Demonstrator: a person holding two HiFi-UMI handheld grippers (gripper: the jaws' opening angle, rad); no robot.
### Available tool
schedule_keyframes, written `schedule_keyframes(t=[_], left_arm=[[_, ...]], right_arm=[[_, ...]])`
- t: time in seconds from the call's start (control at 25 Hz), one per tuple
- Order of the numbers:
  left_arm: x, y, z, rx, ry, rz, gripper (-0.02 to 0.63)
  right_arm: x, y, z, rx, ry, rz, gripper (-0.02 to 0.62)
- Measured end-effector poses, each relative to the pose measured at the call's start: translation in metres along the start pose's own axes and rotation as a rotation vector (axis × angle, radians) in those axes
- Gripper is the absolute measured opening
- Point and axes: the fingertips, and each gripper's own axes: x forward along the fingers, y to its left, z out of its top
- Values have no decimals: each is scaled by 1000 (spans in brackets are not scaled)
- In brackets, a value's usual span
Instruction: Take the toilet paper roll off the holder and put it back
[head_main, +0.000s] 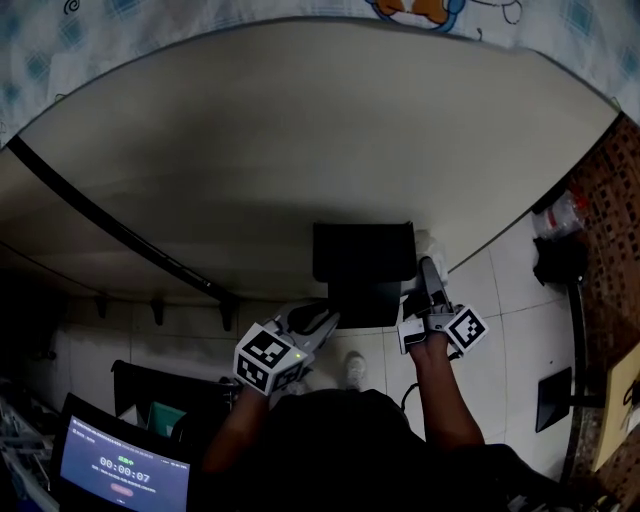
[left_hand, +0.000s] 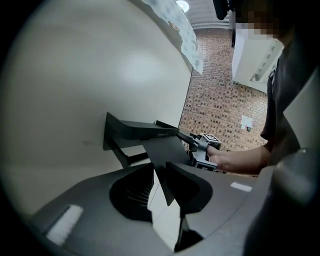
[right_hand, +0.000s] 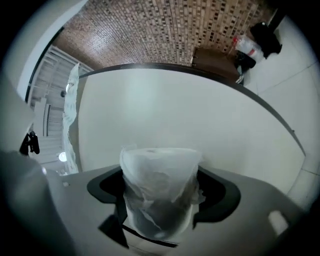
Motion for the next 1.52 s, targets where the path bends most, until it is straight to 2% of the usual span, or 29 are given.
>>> schedule_keyframes(t=[0.44, 0.68, 0.92, 1.16, 1.36, 1.52], left_arm=[[1, -1, 4, 13, -14, -4, 97], [1, 0, 5, 15, -13, -7, 97], [2, -7, 2, 5, 1, -27, 98], [3, -10, 5, 6, -2, -33, 98], [5, -9, 4, 14, 9, -30, 100], [6, -3, 3, 31, -17, -2, 101]], right_arm=[[0, -13, -20, 80, 147, 76, 413], [0, -12, -39, 83, 343, 112, 405], [1, -2, -77, 89, 556, 222, 399], [11, 11, -115, 58, 723, 285, 397], [17, 10, -122, 71, 718, 293, 400], [15, 9, -124, 102, 698, 296, 405]])
